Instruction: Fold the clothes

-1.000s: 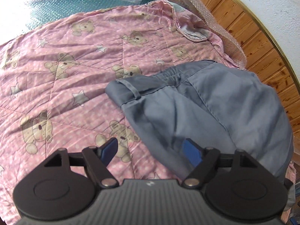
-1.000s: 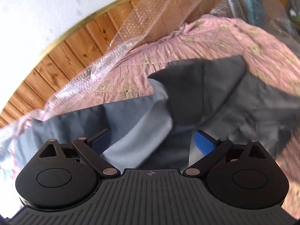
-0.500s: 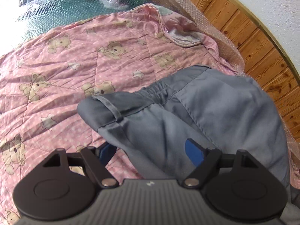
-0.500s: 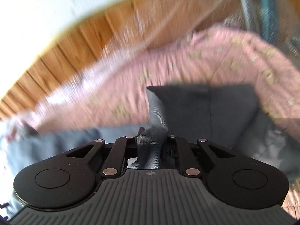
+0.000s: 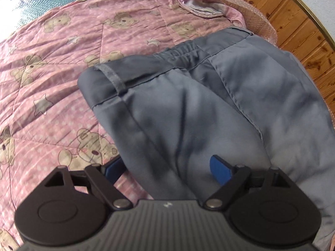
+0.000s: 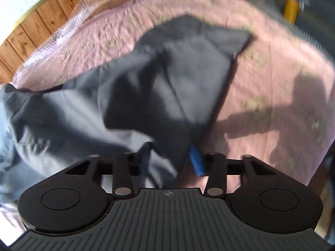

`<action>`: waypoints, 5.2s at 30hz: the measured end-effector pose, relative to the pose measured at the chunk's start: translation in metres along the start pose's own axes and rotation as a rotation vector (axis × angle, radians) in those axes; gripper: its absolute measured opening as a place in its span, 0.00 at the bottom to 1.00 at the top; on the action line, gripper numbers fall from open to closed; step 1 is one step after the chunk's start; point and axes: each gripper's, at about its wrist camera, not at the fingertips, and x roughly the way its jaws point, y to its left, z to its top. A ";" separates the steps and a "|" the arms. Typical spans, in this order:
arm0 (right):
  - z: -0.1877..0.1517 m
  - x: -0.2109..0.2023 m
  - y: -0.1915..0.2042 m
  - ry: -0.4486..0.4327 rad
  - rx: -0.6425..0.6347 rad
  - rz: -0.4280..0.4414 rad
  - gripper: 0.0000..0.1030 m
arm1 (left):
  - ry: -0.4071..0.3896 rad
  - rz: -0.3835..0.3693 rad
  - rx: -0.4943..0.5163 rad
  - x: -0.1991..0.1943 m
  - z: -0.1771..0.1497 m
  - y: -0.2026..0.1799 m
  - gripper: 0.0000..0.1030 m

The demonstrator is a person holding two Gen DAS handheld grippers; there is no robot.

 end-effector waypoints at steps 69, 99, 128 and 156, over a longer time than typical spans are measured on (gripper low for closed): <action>-0.026 -0.046 0.348 -0.017 -1.066 0.983 0.04 | 0.072 0.034 0.415 -0.008 0.063 -0.162 0.25; 0.143 0.154 0.232 0.570 -1.661 0.811 0.41 | 0.042 -0.110 0.154 -0.017 0.036 -0.095 0.32; 0.202 0.049 0.241 -0.068 -0.893 0.929 0.83 | -0.027 -0.076 0.000 -0.022 0.074 -0.110 0.63; 0.114 0.147 0.509 0.795 -1.044 1.058 0.84 | -0.032 -0.020 -0.298 -0.131 -0.047 0.061 0.01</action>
